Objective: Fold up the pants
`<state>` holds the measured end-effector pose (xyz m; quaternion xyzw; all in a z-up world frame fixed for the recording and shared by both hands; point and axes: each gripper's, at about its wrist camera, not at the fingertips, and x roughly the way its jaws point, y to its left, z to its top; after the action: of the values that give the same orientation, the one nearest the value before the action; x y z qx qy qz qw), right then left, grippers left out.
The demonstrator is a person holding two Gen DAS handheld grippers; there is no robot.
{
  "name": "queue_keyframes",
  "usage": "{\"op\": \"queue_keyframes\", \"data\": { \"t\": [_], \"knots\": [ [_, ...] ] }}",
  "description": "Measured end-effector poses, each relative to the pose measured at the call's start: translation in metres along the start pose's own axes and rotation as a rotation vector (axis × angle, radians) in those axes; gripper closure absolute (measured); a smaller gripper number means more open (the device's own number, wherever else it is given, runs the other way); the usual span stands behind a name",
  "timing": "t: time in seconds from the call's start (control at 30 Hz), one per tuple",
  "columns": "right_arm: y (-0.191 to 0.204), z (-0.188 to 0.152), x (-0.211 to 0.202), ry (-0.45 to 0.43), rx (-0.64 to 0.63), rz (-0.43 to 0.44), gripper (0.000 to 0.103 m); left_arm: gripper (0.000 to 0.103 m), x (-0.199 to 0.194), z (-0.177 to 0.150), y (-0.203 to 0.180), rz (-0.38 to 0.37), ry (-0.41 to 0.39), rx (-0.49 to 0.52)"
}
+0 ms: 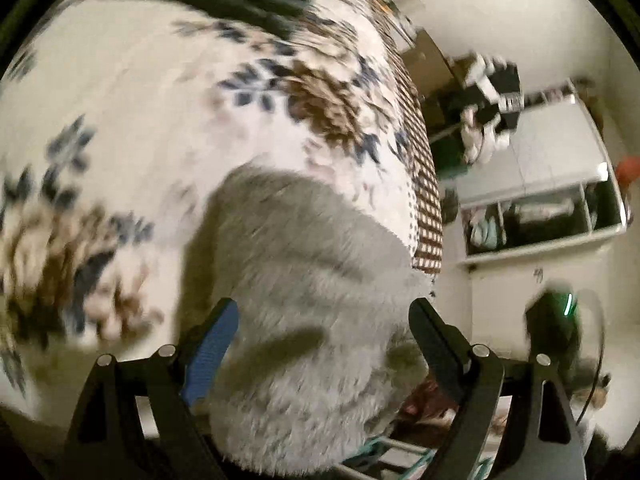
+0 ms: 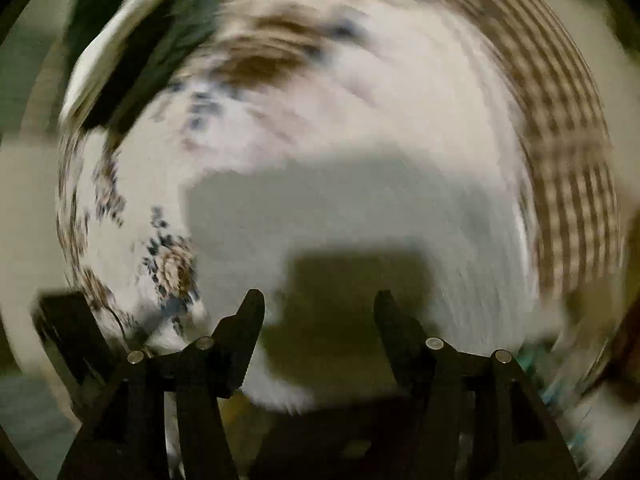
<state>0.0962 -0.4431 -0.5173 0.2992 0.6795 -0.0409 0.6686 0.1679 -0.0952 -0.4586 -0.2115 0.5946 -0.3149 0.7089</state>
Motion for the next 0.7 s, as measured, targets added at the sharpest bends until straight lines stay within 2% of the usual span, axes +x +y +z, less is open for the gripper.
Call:
{"op": "queue_keyframes", "data": {
  "t": [0.07,0.17,0.23,0.3,0.33,0.4,0.43,0.5,0.53,0.6,0.67,0.7],
  "knots": [
    [-0.038,-0.036,0.018,0.027,0.139,0.062,0.043,0.016,0.015,0.013,-0.013,0.053,0.034,0.084],
    [-0.077,-0.075,0.053,0.069,0.296,0.126,0.043,0.016,0.048,0.023,-0.022,0.120,0.103,0.158],
    [-0.092,-0.091,0.082,0.091,0.395,0.219,0.043,0.016,0.066,0.028,-0.023,0.170,0.136,0.192],
    [-0.102,-0.097,0.102,0.065,0.475,0.359,0.044,0.016,0.074,0.029,-0.023,0.217,0.159,0.228],
    [-0.104,-0.097,0.107,0.036,0.487,0.382,0.055,0.016,0.076,0.031,-0.022,0.232,0.163,0.230],
    [-0.107,-0.100,0.119,-0.017,0.513,0.400,0.086,0.016,0.075,0.030,-0.020,0.243,0.168,0.222],
    [-0.108,-0.103,0.124,-0.020,0.532,0.414,0.090,0.016,0.075,0.030,-0.019,0.224,0.173,0.218],
    [-0.108,-0.112,0.123,-0.038,0.531,0.366,0.094,0.016,0.076,0.031,-0.019,0.223,0.178,0.205],
    [-0.109,-0.117,0.123,-0.030,0.521,0.343,0.103,0.016,0.077,0.031,-0.021,0.234,0.176,0.205],
    [-0.117,-0.127,0.132,0.020,0.511,0.252,0.103,0.016,0.074,0.031,-0.024,0.234,0.181,0.188],
    [-0.130,-0.137,0.140,0.062,0.546,0.310,0.102,0.016,0.066,0.031,-0.031,0.229,0.179,0.176],
    [-0.137,-0.141,0.136,0.048,0.561,0.377,0.102,0.016,0.059,0.031,-0.039,0.227,0.171,0.186]
  ]
}}
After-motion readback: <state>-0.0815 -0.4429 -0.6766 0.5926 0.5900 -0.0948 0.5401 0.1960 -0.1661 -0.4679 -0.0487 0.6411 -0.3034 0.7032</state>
